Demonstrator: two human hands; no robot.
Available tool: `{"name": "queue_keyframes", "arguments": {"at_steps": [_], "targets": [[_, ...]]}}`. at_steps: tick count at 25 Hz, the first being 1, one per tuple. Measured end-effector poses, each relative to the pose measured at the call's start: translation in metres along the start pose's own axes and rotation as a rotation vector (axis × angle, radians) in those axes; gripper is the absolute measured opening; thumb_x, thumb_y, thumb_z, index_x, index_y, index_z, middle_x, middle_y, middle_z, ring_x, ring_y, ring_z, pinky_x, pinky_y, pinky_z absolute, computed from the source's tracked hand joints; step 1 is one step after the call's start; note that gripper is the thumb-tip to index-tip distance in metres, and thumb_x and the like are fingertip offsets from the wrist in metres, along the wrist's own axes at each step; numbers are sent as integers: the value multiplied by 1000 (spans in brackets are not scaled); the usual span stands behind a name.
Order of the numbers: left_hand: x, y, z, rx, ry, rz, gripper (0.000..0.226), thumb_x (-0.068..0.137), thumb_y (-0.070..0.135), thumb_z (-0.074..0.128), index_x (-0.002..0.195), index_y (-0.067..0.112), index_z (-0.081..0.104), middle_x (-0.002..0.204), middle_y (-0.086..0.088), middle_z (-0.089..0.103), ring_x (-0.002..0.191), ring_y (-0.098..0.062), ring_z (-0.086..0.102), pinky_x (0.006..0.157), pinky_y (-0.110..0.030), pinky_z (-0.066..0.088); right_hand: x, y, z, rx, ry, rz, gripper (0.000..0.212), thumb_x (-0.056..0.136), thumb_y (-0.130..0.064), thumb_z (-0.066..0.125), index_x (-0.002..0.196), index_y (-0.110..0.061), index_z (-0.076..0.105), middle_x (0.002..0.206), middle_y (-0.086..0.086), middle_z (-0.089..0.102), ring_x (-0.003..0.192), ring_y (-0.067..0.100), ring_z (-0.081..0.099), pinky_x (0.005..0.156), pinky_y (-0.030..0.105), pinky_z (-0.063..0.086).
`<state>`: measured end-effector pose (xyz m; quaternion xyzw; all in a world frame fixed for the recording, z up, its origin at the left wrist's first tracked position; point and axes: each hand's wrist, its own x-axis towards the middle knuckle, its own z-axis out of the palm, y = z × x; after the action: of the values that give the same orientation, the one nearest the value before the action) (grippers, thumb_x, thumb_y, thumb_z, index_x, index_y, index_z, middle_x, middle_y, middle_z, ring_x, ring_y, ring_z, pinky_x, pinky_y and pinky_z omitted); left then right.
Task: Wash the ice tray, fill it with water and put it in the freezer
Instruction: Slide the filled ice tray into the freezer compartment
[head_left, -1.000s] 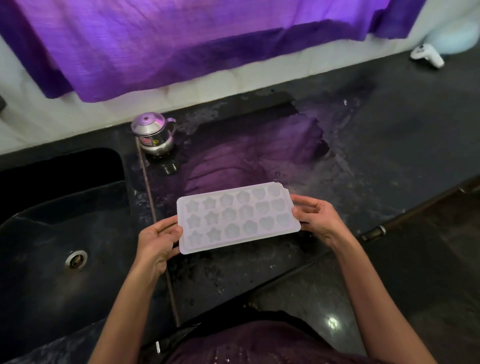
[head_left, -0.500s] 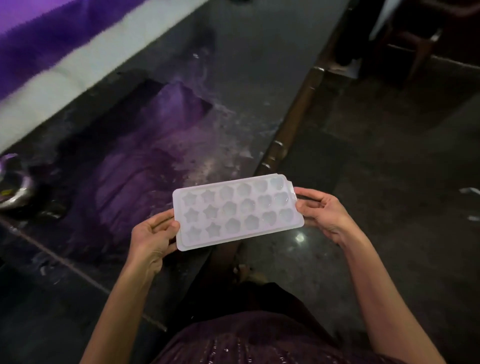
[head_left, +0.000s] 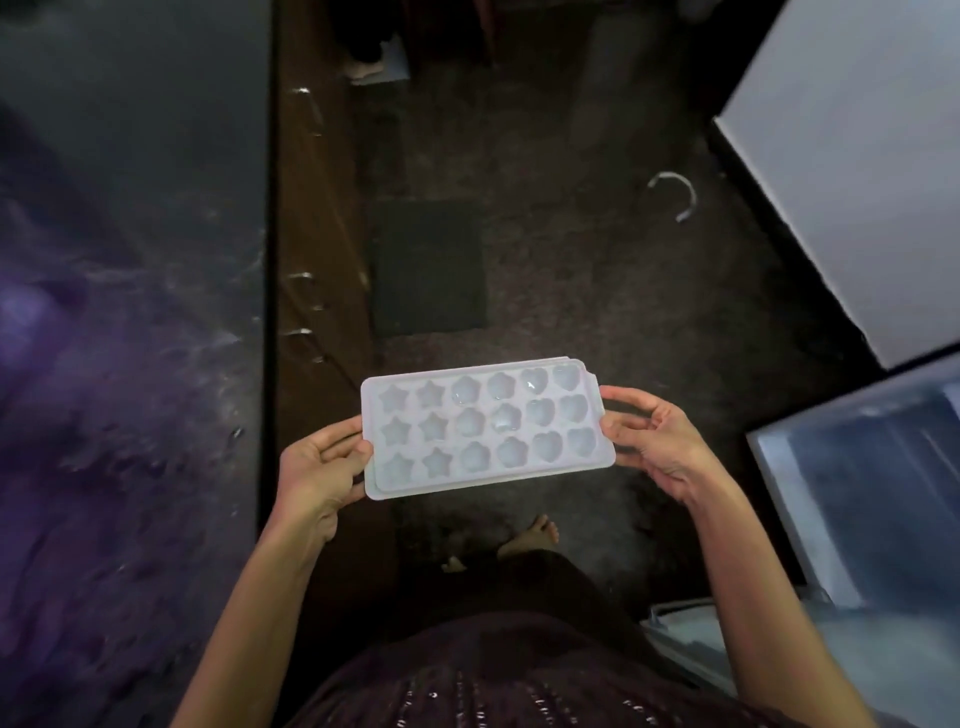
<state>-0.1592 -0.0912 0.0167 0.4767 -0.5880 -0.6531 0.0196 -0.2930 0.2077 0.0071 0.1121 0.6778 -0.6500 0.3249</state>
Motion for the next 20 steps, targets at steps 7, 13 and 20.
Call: {"name": "queue_keyframes", "arguments": {"at_steps": [7, 13, 20], "targets": [[19, 20, 102, 217, -211, 7, 25, 87, -1, 61, 108, 13, 65, 85, 7, 67, 74, -5, 65, 48, -23, 55, -23, 30, -74, 161, 248, 48, 32, 83, 4, 65, 101, -23, 64, 75, -2, 75, 70, 10, 72, 51, 28, 55], [21, 32, 220, 398, -387, 36, 25, 86, -1, 62, 106, 14, 65, 94, 3, 65, 82, -11, 64, 53, -26, 55, -44, 42, -143, 299, 489, 47, 31, 84, 5, 63, 104, -19, 62, 75, 1, 72, 65, 8, 70, 48, 26, 55], [11, 41, 352, 572, -608, 114, 26, 88, -2, 60, 110, 10, 64, 87, 4, 64, 70, -2, 61, 45, -21, 52, -60, 52, -207, 474, 772, 46, 31, 86, 6, 60, 109, -15, 60, 86, 7, 70, 78, 17, 67, 52, 30, 58]]}}
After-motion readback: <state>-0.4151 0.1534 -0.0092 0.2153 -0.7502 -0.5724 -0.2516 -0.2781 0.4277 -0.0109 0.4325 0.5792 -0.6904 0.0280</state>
